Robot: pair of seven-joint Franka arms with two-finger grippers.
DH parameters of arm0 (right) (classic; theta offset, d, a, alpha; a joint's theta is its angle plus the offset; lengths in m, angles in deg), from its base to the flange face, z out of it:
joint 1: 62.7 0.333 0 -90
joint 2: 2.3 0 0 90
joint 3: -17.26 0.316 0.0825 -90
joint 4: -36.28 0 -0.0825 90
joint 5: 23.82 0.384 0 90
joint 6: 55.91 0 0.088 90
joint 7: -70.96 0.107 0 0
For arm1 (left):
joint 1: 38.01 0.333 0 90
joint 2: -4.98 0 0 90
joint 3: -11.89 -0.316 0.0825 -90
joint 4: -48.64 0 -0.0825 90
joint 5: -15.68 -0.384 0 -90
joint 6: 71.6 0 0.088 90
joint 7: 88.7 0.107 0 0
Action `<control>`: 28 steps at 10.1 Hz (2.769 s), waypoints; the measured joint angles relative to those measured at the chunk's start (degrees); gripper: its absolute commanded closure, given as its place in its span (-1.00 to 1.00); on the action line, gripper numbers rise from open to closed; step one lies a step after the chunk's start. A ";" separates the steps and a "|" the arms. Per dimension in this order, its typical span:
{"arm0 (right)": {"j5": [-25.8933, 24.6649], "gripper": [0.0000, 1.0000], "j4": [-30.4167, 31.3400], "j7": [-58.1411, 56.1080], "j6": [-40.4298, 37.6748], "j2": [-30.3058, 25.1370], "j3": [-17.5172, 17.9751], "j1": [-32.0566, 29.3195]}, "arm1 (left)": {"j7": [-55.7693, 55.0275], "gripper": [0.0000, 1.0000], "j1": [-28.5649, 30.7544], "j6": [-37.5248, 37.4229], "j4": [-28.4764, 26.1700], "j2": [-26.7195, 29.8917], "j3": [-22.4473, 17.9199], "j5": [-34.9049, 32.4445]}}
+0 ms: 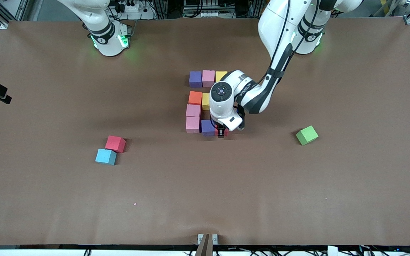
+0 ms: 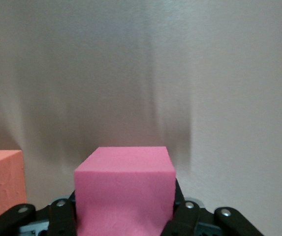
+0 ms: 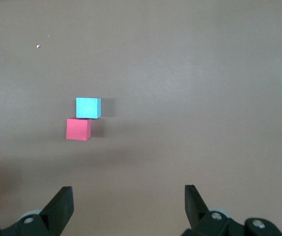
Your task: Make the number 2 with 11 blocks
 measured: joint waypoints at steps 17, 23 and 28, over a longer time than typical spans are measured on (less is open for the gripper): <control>0.00 -1.00 0.00 0.00 0.00 0.01 0.00 0.00 | -0.09 -1.00 0.06 0.74 1.22 0.00 -0.13 0.00; 0.00 -1.00 0.00 0.00 0.00 0.06 0.00 0.00 | -0.07 -1.00 0.31 0.20 2.33 1.97 -0.36 0.00; 0.00 -1.00 0.00 0.00 0.00 0.08 0.00 0.00 | 1.79 -1.00 1.57 -4.69 2.62 9.56 -0.47 0.00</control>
